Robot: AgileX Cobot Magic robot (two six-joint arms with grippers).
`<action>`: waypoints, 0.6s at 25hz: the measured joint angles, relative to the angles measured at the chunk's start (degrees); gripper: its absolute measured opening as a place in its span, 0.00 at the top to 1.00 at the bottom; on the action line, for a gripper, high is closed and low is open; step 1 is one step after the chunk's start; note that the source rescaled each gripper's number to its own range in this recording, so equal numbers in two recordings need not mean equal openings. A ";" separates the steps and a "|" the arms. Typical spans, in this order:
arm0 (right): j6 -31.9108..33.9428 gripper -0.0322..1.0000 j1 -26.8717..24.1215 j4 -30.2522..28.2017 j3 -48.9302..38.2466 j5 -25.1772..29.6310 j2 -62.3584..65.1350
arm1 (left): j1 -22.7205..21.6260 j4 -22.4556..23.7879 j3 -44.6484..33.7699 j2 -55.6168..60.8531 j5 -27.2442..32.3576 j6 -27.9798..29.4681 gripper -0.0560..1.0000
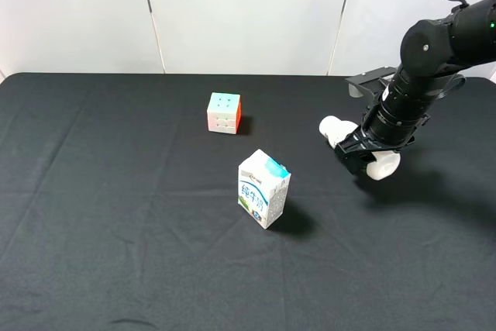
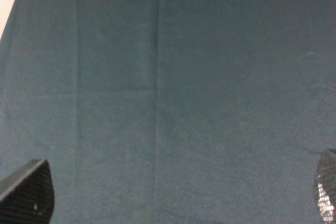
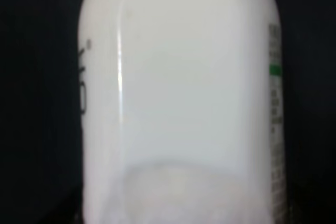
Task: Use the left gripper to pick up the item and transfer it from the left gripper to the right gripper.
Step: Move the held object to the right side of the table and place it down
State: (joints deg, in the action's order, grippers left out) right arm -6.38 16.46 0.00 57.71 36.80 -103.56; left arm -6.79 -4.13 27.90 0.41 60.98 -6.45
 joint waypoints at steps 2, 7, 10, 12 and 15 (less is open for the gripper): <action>-0.02 0.91 0.00 0.00 0.00 -0.33 0.00 | 0.00 0.00 0.00 0.00 0.00 0.00 0.02; -0.15 0.91 0.00 0.00 0.00 -0.27 0.00 | 0.00 0.00 0.00 0.00 0.00 0.00 0.02; -0.15 0.91 0.00 0.00 0.00 -0.27 0.00 | 0.00 0.00 0.00 0.00 0.00 0.00 0.02; -0.15 0.91 0.00 0.00 0.00 -0.27 0.00 | 0.00 0.00 0.00 0.00 0.00 0.00 0.02; -0.15 0.91 0.00 0.00 0.00 -0.27 0.00 | 0.00 0.00 0.00 0.00 0.00 0.00 0.02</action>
State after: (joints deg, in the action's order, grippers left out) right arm -6.53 16.46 0.00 57.71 36.53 -103.56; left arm -6.79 -4.13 27.90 0.41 60.98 -6.45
